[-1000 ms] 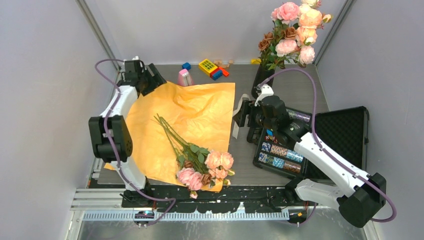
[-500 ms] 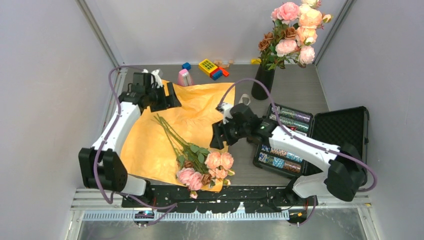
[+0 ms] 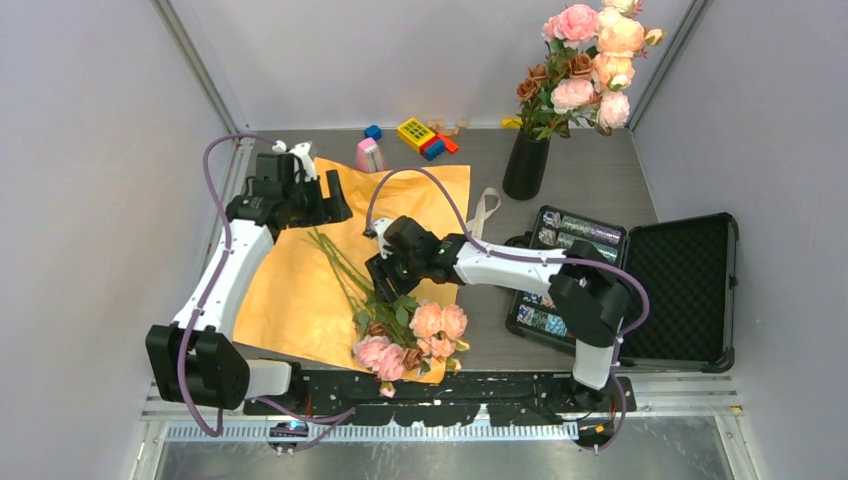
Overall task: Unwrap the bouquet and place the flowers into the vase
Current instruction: Pick up the fake flower from the wrapping paper.
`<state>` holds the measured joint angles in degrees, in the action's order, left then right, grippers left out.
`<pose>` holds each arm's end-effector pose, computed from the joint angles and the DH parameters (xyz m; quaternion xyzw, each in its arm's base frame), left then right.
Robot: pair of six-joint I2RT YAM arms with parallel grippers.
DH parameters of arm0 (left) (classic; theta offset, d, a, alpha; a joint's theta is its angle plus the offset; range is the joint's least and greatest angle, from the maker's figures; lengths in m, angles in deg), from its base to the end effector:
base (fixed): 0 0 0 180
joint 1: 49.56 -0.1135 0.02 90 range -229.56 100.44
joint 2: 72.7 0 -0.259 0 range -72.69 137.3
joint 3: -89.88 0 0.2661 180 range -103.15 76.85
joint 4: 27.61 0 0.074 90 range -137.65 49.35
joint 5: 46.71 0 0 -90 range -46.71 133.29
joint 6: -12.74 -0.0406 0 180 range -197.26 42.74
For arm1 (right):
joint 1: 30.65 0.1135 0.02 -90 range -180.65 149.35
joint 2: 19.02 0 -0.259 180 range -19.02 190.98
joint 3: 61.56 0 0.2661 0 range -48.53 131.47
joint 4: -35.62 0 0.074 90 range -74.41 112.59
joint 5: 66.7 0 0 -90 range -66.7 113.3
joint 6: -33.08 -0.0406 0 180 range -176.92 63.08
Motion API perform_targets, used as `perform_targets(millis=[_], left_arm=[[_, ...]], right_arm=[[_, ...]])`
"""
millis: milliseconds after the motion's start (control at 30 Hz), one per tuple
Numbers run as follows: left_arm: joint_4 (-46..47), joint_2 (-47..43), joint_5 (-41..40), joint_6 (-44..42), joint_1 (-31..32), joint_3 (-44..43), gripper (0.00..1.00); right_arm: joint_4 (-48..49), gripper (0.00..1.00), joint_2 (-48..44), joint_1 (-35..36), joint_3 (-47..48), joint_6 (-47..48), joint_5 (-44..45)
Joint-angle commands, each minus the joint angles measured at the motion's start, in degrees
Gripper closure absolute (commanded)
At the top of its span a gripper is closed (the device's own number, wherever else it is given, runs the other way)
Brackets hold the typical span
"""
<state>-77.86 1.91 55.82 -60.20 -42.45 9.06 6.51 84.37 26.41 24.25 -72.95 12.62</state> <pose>0.2941 -0.0456 0.3130 -0.0369 0.9154 -0.1795 0.3584 0.2176 0.3497 0.2022 -0.3565 0.8547 0.2883 0.2437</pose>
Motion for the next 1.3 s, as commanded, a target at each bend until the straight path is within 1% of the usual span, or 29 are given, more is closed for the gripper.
perform_targets(millis=[0,67,167,300,667,833,933,1100,1167,1267], left_arm=[[0.3,-3.0,-1.2,-1.1,-0.2,-0.2,0.16],[0.5,-3.3,-0.8,-0.9,-0.2,-0.1,0.16],[0.6,-3.4,-0.6,-0.7,-0.2,0.1,0.16],[0.6,-3.3,0.0,-0.6,-0.2,0.1,0.16],[0.6,-3.4,0.1,-0.8,-0.2,0.1,0.16],[0.4,-3.4,-0.5,-0.9,-0.2,0.1,0.16],[-0.4,-4.3,-3.2,-1.5,-0.2,-0.2,0.17],[1.6,-7.3,-4.7,-2.3,-0.2,1.4,0.18],[1.7,-7.2,-4.4,-2.5,-0.2,1.5,0.18],[1.5,-6.7,-3.3,-2.6,-0.1,1.3,0.18]], right_arm=[[2.9,0.41,3.3,0.2,5.7,2.0,2.7],[3.0,0.44,4.8,0.2,6.8,2.5,3.2],[2.2,0.53,6.3,0.2,8.4,2.9,3.5],[1.8,0.58,8.0,0.2,9.7,3.2,3.3],[1.7,0.67,10.9,0.3,10.7,3.0,2.6],[1.6,0.69,12.1,0.3,11.4,2.8,2.2],[2.0,0.76,12.1,0.2,11.4,2.7,1.8],[1.8,0.97,10.7,0.3,11.6,3.1,2.3],[0.6,0.99,9.5,0.2,11.7,3.5,3.1],[-1.5,1.00,7.0,0.2,11.7,4.8,4.7]])
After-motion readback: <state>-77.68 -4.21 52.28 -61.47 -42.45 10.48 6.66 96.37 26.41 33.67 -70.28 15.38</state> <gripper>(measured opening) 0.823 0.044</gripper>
